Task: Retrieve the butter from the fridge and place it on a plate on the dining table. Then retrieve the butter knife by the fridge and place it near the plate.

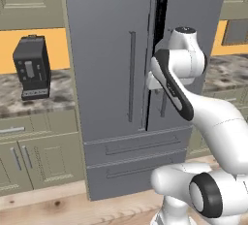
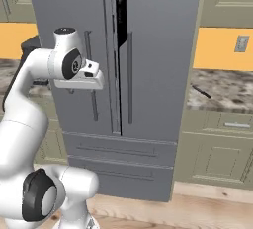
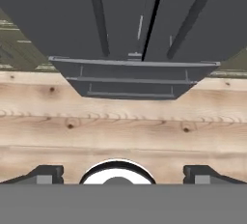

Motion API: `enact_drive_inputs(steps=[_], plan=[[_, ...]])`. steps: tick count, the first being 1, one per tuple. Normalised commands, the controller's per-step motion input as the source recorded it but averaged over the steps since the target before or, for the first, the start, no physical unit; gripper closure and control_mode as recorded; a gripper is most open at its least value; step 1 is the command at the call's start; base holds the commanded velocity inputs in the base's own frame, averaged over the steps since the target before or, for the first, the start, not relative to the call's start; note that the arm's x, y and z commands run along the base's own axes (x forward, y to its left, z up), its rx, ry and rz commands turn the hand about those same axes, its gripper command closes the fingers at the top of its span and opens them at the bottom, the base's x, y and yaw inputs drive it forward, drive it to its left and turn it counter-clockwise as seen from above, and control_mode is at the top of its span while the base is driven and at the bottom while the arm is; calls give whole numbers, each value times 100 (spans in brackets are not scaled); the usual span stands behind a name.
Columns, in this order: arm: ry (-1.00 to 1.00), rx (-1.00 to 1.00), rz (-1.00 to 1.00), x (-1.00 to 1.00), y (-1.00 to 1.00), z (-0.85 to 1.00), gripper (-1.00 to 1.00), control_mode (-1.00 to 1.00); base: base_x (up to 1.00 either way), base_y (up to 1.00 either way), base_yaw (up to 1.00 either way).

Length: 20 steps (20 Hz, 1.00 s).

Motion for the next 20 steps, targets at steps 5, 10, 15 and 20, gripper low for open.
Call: enact_drive_inputs(steps=[5,10,15,20], plan=[[0,0,0,0,0,0,-100,100,-45,-22,-9],[0,0,0,0,0,0,-100,100,-13,-32,-1],[0,0,-1,-4,-19,0,-100,-100,-6,-16,-1],[0,0,0,0,-4,0,-100,-100,0,0,0]])
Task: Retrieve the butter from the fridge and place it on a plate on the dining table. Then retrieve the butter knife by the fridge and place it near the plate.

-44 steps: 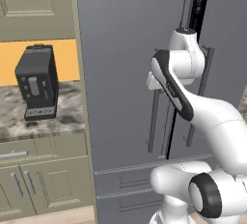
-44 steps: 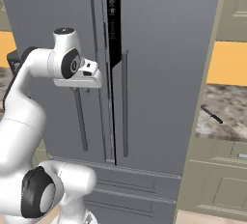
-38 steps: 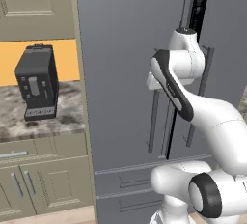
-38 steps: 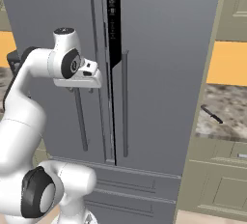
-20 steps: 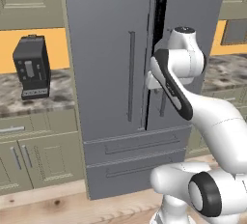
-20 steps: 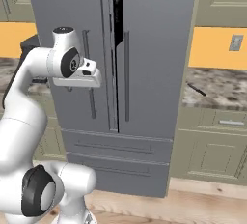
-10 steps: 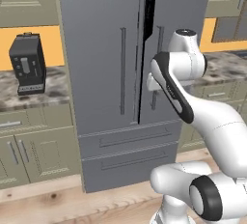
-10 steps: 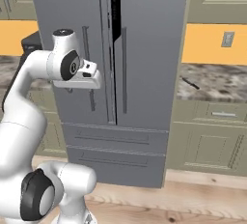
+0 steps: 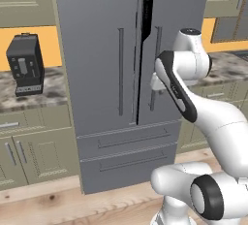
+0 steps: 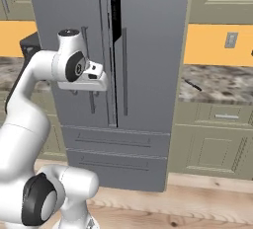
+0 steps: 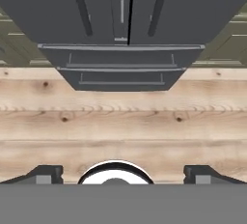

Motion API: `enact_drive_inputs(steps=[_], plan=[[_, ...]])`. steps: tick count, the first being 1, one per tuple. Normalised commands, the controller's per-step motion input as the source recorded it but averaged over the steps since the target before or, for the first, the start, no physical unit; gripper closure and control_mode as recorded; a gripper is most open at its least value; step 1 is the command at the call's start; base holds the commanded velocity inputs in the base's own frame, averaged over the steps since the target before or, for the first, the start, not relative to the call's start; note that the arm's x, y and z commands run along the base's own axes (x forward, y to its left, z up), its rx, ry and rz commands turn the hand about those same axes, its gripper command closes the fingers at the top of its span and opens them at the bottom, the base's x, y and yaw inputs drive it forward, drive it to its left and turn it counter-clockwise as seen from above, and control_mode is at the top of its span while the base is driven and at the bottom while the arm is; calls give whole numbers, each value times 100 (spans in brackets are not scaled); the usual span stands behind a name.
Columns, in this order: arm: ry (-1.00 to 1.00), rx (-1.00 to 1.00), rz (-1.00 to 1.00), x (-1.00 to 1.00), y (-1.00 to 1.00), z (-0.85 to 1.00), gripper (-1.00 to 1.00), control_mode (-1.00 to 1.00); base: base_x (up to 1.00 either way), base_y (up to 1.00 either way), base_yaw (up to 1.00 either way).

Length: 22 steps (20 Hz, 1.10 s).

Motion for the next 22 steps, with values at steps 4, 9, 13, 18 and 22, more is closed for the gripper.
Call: enact_drive_inputs(steps=[4,9,13,18,22], plan=[[-12,3,1,34,-65,-13,-100,-100,0,0,0],[-21,0,0,34,-19,-25,-100,-100,0,0,0],[-6,0,0,44,0,-5,-100,-100,0,0,0],[-13,0,0,71,-3,0,-100,-100,0,0,0],[0,0,0,55,-25,5,-100,-100,0,0,0]])
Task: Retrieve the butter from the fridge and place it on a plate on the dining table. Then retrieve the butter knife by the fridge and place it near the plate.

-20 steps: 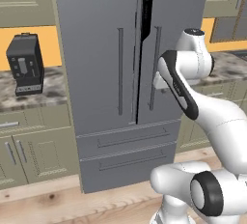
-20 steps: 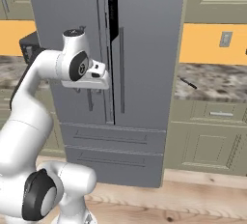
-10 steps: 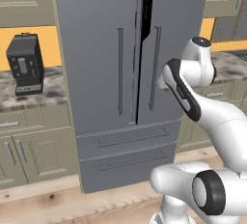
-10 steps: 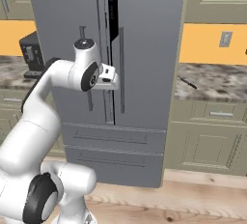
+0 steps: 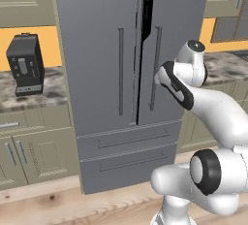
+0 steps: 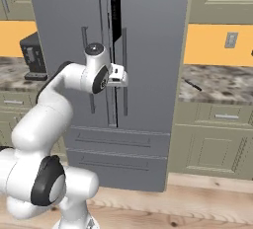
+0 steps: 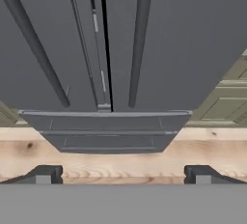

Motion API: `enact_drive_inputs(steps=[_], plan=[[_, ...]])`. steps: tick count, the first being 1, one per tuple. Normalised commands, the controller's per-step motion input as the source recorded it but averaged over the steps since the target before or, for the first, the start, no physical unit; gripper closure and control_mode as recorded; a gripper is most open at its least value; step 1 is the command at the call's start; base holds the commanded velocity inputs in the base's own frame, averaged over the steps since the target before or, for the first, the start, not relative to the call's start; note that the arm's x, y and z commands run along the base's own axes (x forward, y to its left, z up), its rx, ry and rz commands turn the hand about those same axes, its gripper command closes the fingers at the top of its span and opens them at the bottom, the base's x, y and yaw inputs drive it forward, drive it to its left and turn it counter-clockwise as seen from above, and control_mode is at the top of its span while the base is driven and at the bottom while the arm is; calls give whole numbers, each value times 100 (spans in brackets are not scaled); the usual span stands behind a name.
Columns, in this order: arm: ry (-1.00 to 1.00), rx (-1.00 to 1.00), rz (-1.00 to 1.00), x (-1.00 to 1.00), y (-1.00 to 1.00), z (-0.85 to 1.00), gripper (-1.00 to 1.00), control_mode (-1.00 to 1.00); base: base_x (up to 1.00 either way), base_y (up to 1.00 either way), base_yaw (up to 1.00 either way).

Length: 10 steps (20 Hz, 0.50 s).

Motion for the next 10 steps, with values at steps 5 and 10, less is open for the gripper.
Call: enact_drive_inputs(steps=[5,10], plan=[[-3,0,0,47,-13,0,-100,-100,0,0,0],[0,0,0,66,-1,0,-100,-100,0,0,0]])
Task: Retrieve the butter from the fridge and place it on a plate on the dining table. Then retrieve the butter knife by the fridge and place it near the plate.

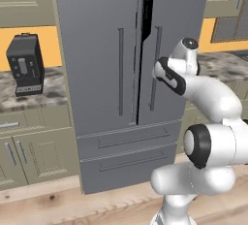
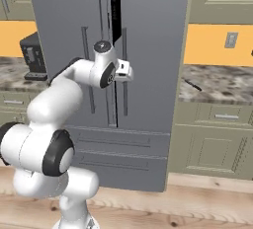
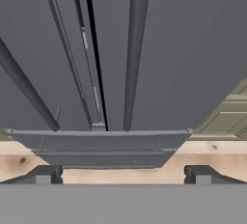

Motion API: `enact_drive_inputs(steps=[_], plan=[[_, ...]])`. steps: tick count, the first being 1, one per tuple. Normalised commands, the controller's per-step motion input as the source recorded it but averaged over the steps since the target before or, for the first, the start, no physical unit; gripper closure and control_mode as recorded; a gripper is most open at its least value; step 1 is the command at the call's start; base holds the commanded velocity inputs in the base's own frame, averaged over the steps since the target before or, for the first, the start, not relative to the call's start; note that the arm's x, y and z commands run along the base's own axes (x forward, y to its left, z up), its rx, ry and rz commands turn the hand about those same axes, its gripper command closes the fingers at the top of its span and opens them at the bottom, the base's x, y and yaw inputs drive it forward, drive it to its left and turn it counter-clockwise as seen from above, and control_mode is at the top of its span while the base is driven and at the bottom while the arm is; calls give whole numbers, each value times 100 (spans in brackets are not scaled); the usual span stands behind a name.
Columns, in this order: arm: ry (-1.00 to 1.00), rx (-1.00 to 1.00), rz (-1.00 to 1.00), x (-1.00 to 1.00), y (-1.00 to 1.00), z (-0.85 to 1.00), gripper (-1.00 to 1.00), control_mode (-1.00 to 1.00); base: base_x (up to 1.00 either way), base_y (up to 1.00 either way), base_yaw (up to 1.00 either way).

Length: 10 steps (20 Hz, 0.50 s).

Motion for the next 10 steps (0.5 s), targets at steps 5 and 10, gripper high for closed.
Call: enact_drive_inputs(steps=[5,10], plan=[[-3,0,0,38,0,0,-100,-100,0,0,0],[-3,0,0,64,0,-2,-100,-100,0,0,0]])
